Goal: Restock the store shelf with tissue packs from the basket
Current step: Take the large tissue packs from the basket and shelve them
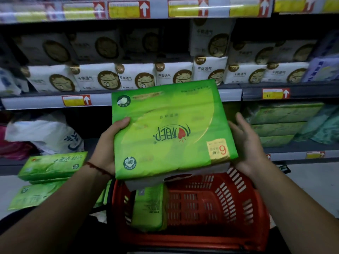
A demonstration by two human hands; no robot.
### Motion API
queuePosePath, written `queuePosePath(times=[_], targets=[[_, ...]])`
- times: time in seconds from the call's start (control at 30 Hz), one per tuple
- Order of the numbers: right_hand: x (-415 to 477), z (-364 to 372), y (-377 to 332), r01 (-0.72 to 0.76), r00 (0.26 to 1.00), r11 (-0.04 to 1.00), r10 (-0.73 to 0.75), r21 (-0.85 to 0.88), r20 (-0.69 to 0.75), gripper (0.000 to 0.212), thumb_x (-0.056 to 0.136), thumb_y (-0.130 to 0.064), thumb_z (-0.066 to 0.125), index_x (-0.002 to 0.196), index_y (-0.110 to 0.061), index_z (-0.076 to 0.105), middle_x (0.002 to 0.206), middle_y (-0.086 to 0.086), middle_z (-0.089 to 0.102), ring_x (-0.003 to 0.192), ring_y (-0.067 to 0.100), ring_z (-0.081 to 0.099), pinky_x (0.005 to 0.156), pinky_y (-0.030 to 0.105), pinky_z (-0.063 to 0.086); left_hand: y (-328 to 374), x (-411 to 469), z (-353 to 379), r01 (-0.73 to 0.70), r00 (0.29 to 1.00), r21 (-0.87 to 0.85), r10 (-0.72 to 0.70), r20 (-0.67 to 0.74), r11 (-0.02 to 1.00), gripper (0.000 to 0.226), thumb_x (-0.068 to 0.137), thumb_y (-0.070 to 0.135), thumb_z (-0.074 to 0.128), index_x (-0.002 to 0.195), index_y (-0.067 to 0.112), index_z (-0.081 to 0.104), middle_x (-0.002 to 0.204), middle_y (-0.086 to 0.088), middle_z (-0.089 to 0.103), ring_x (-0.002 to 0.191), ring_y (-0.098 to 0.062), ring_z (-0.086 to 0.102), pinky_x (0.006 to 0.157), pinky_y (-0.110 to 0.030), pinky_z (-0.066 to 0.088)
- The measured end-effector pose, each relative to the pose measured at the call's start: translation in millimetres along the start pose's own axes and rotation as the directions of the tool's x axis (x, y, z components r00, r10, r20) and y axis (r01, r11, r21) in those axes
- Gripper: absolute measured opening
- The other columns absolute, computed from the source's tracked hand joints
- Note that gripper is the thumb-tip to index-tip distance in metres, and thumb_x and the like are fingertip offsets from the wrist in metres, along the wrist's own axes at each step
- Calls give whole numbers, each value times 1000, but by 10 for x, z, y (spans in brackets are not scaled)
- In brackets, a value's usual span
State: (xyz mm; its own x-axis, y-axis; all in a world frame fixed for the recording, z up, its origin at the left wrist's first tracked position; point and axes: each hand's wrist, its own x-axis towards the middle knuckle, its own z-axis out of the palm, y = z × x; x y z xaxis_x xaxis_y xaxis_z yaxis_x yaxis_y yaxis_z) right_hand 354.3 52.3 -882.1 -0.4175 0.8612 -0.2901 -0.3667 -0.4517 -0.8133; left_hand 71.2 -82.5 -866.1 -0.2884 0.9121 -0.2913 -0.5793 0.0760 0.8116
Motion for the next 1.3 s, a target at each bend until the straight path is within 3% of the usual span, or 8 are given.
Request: queuePosePath(times=[0.13, 0.3, 0.4, 0.63, 0.8, 1.0, 1.1, 1.3], targets=[[59, -2, 65, -33, 998, 988, 40, 152, -45, 62, 95, -65, 50, 127, -14, 67, 134, 17, 67, 115, 34, 67, 97, 47, 51, 30, -138, -17, -102, 995, -147, 100, -25, 984, 42, 98, 37, 47, 91, 20, 85, 108, -13, 78, 88, -32, 77, 71, -49, 64], [103, 335, 411, 19, 999, 1000, -18, -9, 46, 93, 76, -88, 53, 140, -21, 58, 137, 20, 65, 116, 43, 68, 98, 55, 52, 99, -186, 15, -199, 980, -334, 177, -96, 921, 46, 100, 44, 45, 115, 15, 77, 124, -16, 73, 101, -35, 74, 77, -56, 62], [88, 679, 441, 141, 963, 981, -104, -133, 249, 115, 57, -91, 70, 147, -21, 52, 137, 18, 65, 120, 40, 66, 100, 56, 51, 82, -140, 41, -213, 976, -386, 213, -45, 898, 55, 95, 45, 49, 138, 15, 63, 136, -15, 66, 125, -37, 63, 105, -59, 49], [179, 896, 154, 304, 947, 940, -281, -154, 155, 112, 38, -60, 98, 136, -18, 62, 124, 0, 75, 114, 21, 72, 87, 31, 59, -181, -19, 172, -11, 967, -203, 62, 247, 979, 101, 59, 16, 92, 148, 2, 47, 148, -22, 54, 139, -41, 48, 120, -61, 29], [297, 564, -57, 249, 967, 961, -242, -119, 77, 93, 49, -42, 95, 133, -13, 66, 124, 12, 74, 115, 36, 70, 105, 55, 52, -180, 109, 161, -57, 961, -259, 123, 248, 964, 92, 53, 40, 98, 133, 10, 63, 133, -19, 60, 122, -38, 59, 109, -61, 39], [304, 263, -291, 221, 972, 960, -200, -174, 126, 94, 50, -39, 94, 134, -7, 65, 126, 22, 71, 116, 45, 67, 106, 62, 49, 373, 368, -3, -199, 972, -55, 205, 119, 978, 134, 40, 61, 97, 155, 28, 36, 143, -16, 60, 126, -34, 63, 94, -55, 55], [289, 294, -232, 226, 964, 947, -184, -230, 190, 92, 49, -35, 94, 132, -6, 65, 123, 24, 72, 110, 45, 69, 99, 57, 54, 286, 407, 131, -188, 971, 206, 151, 183, 960, 129, 43, 57, 97, 152, 18, 40, 136, -16, 66, 116, -33, 68, 88, -48, 58], [189, 412, -129, 209, 976, 920, -177, -332, 122, 59, 73, -42, 80, 125, -18, 69, 112, 8, 79, 104, 31, 75, 90, 40, 58, -54, 392, 187, -140, 983, 166, 118, 137, 976, 75, 71, 15, 83, 140, 9, 54, 122, -18, 73, 104, -39, 73, 79, -44, 61]])
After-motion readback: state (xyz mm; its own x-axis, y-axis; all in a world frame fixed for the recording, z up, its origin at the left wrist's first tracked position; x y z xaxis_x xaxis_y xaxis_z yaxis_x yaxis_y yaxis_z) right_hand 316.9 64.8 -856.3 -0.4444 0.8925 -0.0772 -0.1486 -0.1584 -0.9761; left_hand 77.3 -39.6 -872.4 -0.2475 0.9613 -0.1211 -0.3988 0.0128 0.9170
